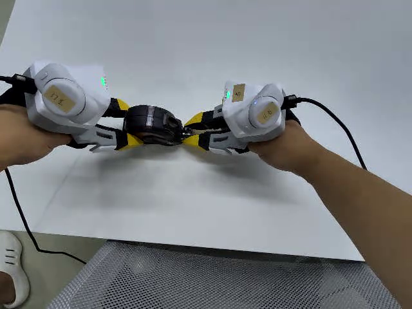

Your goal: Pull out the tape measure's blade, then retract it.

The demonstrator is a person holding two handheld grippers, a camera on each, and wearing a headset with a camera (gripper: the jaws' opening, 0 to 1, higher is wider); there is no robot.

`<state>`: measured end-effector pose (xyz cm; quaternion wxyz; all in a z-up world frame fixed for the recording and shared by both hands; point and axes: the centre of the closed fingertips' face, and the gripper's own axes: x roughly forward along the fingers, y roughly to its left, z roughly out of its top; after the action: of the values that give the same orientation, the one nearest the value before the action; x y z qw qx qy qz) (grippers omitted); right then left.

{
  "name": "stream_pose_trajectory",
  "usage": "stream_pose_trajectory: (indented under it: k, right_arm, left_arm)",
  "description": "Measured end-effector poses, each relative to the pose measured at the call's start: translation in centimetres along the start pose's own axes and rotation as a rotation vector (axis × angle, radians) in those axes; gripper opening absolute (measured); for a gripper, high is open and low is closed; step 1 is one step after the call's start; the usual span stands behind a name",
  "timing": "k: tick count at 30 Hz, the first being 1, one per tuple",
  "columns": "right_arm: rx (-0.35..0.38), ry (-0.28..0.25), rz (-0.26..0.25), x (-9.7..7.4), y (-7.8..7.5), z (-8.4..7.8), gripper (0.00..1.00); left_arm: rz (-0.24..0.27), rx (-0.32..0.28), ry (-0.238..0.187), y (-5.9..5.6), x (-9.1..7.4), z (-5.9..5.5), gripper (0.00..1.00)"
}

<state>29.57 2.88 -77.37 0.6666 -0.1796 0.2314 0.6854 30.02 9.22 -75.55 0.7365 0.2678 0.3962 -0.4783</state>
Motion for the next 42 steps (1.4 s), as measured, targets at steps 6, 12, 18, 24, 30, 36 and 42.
stream_pose_trajectory:
  k: [6, 12, 18, 24, 30, 36, 42]
  right_arm:
    - [-0.009, 0.005, -0.002, 0.0, 0.0, 0.0, 0.09]
    - [-0.01, 0.013, -0.001, -0.6, -0.1, -0.3, 0.09]
    - [-0.012, 0.022, -0.008, -1.4, -0.1, -0.6, 0.09]
    - [0.0, 0.029, -0.016, -2.3, 0.0, -0.9, 0.09]
    - [0.017, 0.041, -0.028, -3.5, 0.1, -1.7, 0.09]
    - [0.024, 0.051, -0.034, -4.3, 0.0, -2.3, 0.09]
    - [0.028, 0.061, -0.036, -4.9, 0.1, -2.7, 0.09]
  left_arm:
    - [-0.001, -0.002, 0.003, 0.0, 0.0, 0.0, 0.23]
    - [-0.003, -0.005, 0.002, 0.0, 0.0, 0.0, 0.23]
    - [-0.002, -0.005, 0.002, 0.0, 0.0, -0.1, 0.23]
    - [-0.002, -0.002, 0.001, 0.0, 0.0, -0.1, 0.23]
    - [-0.003, 0.0, 0.002, 0.0, 0.1, -0.2, 0.23]
    - [-0.003, 0.004, 0.003, 0.1, 0.1, -0.2, 0.23]
    - [-0.003, 0.008, 0.003, 0.1, 0.1, -0.2, 0.23]
